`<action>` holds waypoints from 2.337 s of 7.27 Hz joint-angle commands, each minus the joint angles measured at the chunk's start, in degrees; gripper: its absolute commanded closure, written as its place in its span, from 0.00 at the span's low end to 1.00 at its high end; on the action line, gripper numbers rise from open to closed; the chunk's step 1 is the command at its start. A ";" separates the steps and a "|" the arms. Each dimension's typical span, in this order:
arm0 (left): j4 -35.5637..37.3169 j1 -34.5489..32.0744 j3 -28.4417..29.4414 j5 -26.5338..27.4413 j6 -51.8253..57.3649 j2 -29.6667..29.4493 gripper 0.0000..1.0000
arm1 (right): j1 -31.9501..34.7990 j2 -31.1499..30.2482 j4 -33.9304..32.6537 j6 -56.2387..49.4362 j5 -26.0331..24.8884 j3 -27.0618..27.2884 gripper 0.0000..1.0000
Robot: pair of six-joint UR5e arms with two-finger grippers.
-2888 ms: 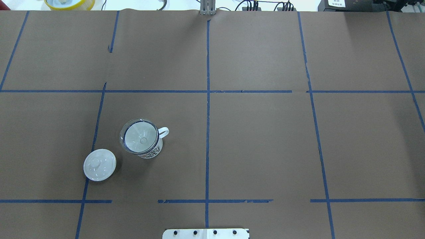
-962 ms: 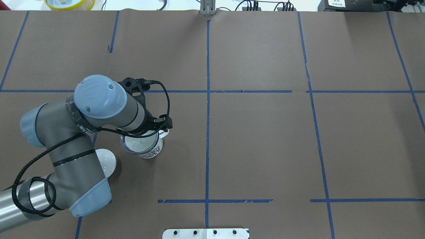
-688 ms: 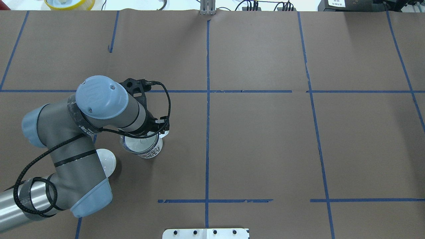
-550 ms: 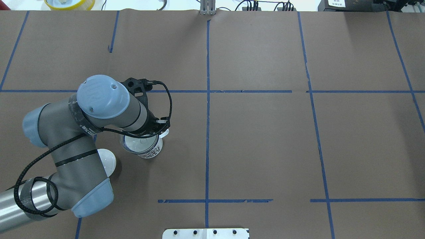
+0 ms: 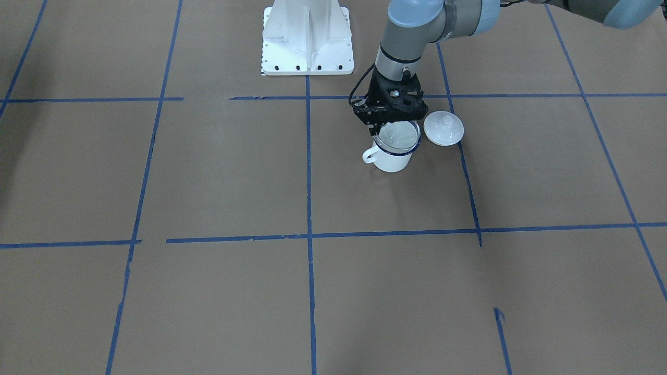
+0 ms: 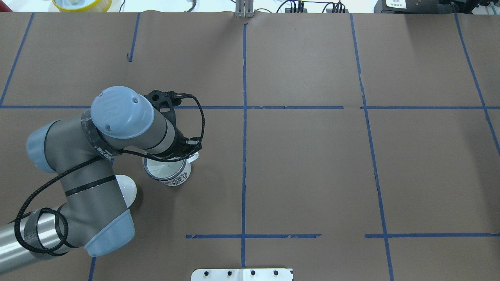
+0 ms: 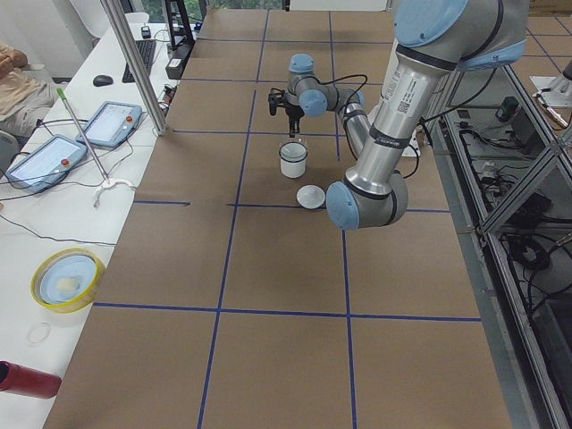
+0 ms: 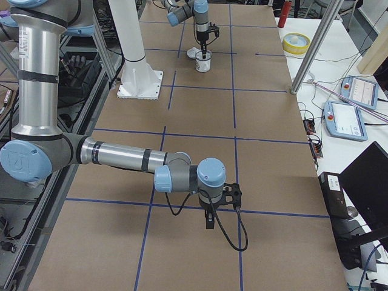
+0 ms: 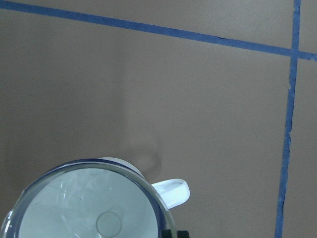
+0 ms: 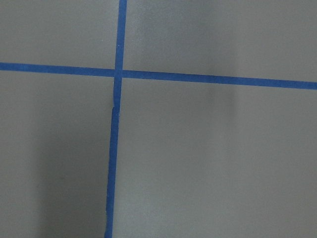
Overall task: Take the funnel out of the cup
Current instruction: 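Grasp the funnel stem and lift it out of the mug, then set the glass funnel down on the table farther from the robot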
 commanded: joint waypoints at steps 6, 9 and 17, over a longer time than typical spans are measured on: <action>-9.22 -10.20 -2.93 10.65 -28.51 -2.54 1.00 | 0.00 0.00 0.00 0.00 0.00 -0.03 0.00; -39.46 -10.73 15.42 29.02 -54.21 -1.39 1.00 | 0.00 0.00 0.00 0.00 0.00 -0.03 0.00; -55.72 -10.90 38.87 35.05 -54.22 -1.48 0.53 | 0.00 0.00 0.00 0.00 0.00 -0.03 0.00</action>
